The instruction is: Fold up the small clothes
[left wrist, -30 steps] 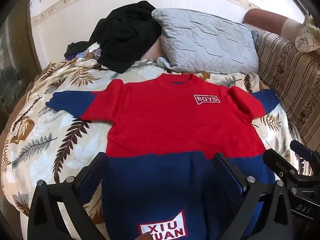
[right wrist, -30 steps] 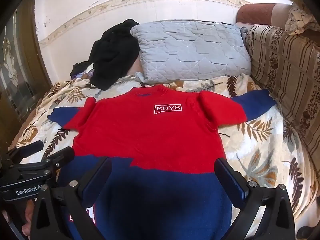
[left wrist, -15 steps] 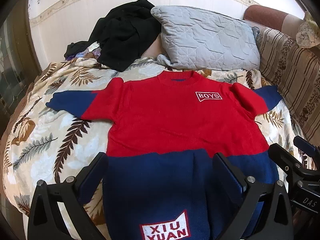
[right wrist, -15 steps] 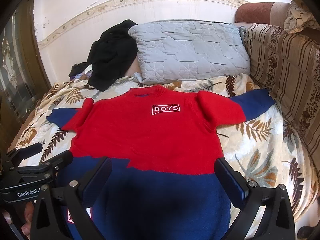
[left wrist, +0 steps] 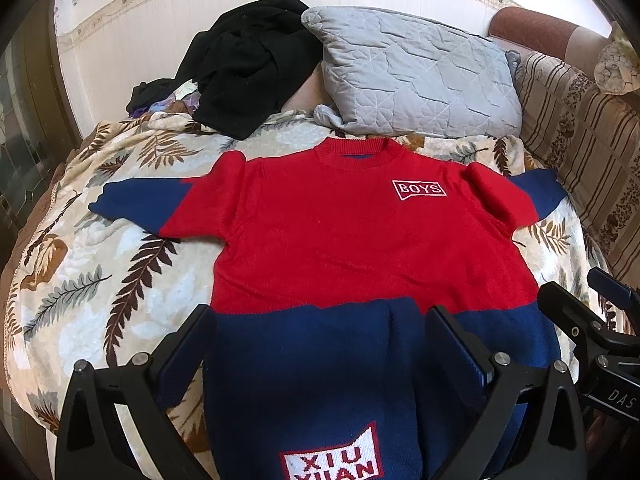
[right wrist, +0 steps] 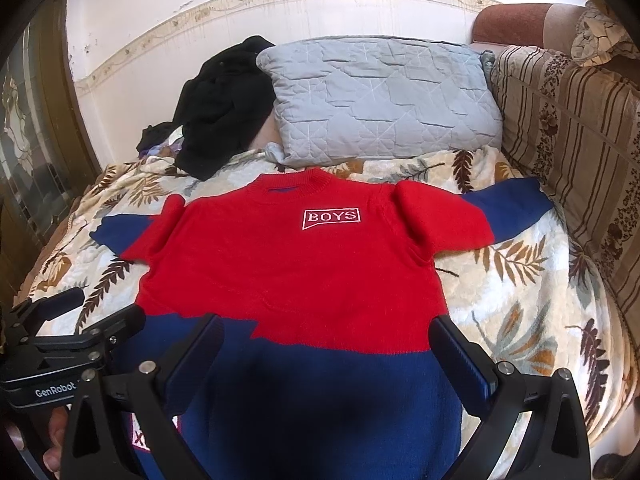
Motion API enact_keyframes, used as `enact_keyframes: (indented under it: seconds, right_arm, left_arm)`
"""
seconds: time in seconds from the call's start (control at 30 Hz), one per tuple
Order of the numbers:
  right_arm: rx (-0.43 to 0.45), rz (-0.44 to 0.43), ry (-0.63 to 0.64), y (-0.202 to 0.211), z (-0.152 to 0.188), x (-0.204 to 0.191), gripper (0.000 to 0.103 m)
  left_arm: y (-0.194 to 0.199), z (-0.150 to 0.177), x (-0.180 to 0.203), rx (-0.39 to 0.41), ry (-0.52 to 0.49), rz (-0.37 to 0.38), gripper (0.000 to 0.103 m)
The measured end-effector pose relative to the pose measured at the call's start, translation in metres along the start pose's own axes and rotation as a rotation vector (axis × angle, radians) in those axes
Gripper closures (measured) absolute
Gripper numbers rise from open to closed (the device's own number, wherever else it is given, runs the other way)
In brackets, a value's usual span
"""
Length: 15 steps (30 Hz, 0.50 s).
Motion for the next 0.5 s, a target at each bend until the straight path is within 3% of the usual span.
enact_keyframes:
  seconds: [0.5]
  right_arm:
    - [-0.015, 0.007, 0.010, -0.0095, 0.0000, 0.0022, 0.000]
  left_arm:
    - [-0.0046, -0.0018, 0.0017, -0.006, -0.005, -0.001, 0.000]
Point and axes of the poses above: each gripper's, at about its wrist camera, not at the fingertips, and y roughly against the way its jaws point, x to its right, z to its underside, the point moved 5 cm from there along -y, roughly the way its jaws point, and after that the axes turned 9 degrees about y, right-handed, at the moved point
